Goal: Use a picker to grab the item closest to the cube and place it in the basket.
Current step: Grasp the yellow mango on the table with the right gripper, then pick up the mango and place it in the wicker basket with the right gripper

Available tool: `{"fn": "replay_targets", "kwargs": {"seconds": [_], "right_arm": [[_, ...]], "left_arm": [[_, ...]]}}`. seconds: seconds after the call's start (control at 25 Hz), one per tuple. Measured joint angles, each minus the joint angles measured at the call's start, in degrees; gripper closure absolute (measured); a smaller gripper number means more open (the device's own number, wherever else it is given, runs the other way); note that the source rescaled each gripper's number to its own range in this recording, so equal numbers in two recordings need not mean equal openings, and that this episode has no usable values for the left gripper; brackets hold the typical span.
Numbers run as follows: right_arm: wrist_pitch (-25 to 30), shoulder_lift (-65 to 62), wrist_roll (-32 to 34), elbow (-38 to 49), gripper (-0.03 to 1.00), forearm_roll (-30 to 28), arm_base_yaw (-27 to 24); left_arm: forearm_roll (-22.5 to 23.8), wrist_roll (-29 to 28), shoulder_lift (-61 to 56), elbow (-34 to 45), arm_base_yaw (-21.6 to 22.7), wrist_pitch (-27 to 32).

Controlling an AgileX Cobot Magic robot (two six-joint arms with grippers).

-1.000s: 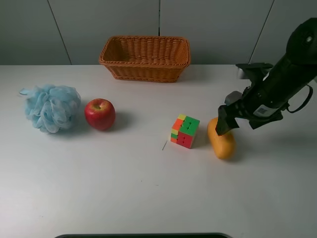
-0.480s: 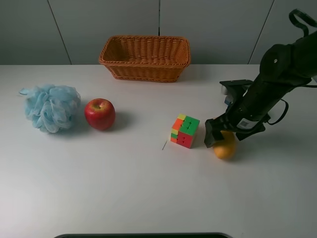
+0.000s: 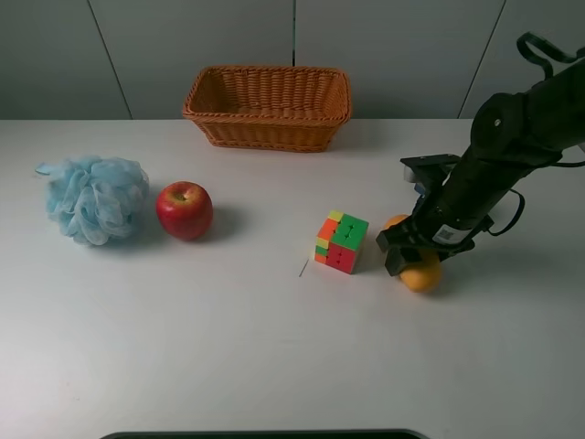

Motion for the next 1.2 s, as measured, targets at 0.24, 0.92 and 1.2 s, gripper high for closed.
{"fn": "replay_targets", "kwargs": {"seconds": [0.24,0.92,1.2], "right_arm": [[0.1,-0.7,0.7,0.0,0.94,-0.1,0.0],[-4.0,-15.6,2.1,-24.3,0.94,-0.2,2.3],[-4.5,4.5,1.4,-46.1,0.94,-0.2,8.6]], "left_arm": [[0.0,0.0,0.0,0.0,0.0,0.0],[0.0,0.0,0.0,0.0,0.0,0.0],[0.0,0.0,-0.1,0.0,0.0,0.0]]}}
